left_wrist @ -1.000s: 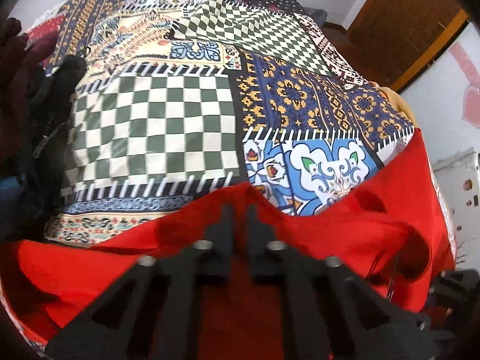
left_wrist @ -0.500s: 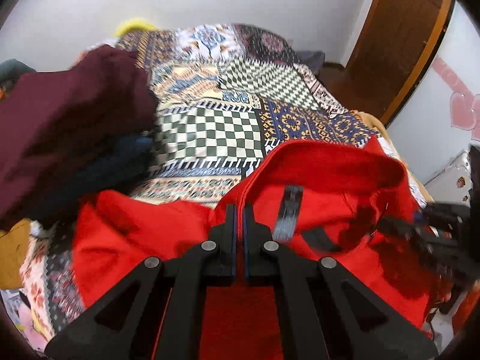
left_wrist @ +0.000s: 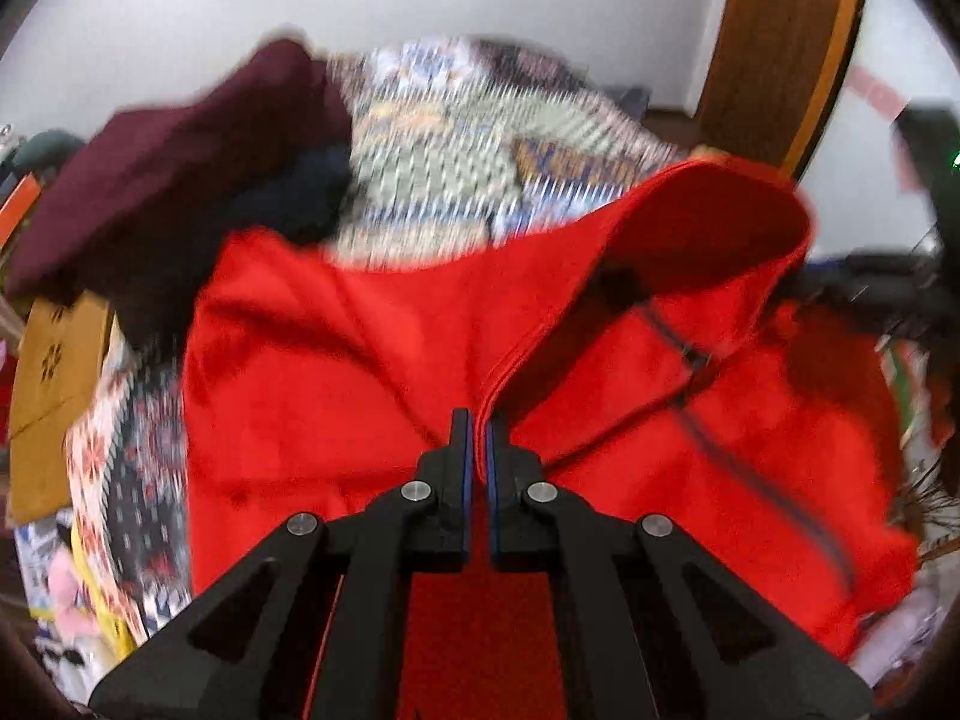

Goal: Fold large clothes

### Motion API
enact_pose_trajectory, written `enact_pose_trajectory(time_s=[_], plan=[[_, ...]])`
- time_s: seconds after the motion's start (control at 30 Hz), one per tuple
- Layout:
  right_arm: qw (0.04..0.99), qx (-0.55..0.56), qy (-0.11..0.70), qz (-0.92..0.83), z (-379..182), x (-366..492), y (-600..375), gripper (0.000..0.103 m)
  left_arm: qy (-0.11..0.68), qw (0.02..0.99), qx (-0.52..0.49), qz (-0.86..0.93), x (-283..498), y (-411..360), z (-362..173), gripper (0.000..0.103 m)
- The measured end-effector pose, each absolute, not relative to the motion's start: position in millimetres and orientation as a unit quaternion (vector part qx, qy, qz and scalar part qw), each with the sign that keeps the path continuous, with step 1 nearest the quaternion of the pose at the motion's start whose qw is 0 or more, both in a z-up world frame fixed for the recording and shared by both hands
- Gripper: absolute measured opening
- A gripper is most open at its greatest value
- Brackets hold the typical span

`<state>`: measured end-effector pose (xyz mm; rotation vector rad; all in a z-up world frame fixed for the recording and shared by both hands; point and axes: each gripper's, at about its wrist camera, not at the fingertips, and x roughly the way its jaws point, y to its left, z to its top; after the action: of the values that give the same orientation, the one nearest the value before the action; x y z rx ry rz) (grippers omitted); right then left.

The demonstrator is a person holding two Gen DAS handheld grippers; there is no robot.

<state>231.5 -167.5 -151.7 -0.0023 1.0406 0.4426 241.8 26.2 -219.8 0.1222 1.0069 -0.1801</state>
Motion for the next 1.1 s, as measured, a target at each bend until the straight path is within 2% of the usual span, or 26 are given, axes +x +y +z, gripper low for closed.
enact_pose_trajectory(time_s=[0.13, 0.23, 0.33, 0.4, 0.47, 0.5, 0.57, 0.77, 1.0, 1.1], plan=[[0.842, -0.011, 0.498, 0.208, -152.7, 218.3, -175.2, 0.024, 0.528, 0.845, 0.049, -0.076, 230.3, 37.2, -250.6, 0.005], [0.845, -0.012, 0.495, 0.203, -145.7, 214.3, -182.2, 0.024, 0.529, 0.845, 0.04, -0.07, 220.8, 52.3, -250.5, 0.01], [0.853, -0.003, 0.483, 0.198, -131.2, 215.7, -188.4, 0.024, 0.513, 0.856, 0.025, -0.057, 218.2, 68.1, -235.6, 0.033], [0.862, 0.006, 0.467, 0.197, -119.7, 219.7, -191.5, 0.026, 0.487, 0.872, 0.013, -0.041, 221.8, 83.3, -217.5, 0.054], [0.873, 0.012, 0.448, 0.192, -109.0, 224.9, -194.0, 0.043, 0.468, 0.883, 0.005, -0.022, 230.4, 95.1, -204.2, 0.062], [0.879, 0.014, 0.437, 0.188, -104.3, 228.2, -195.2, 0.048, 0.462, 0.887, -0.004, -0.011, 237.6, 102.2, -198.0, 0.065], [0.892, 0.018, 0.417, 0.172, -96.4, 239.7, -197.7, 0.057, 0.46, 0.887, -0.028, 0.001, 256.6, 115.9, -192.1, 0.066], [0.88, 0.06, 0.447, 0.148, -112.2, 293.4, -208.4, 0.058, 0.477, 0.867, -0.148, 0.01, 318.9, 148.3, -197.6, 0.07], [0.824, 0.137, 0.536, 0.119, -177.0, 355.8, -226.8, 0.058, 0.538, 0.802, -0.26, -0.008, 373.8, 154.4, -255.3, 0.07], [0.802, 0.174, 0.56, 0.115, -197.0, 374.9, -233.5, 0.058, 0.538, 0.8, -0.265, 0.012, 389.3, 152.1, -270.6, 0.07]])
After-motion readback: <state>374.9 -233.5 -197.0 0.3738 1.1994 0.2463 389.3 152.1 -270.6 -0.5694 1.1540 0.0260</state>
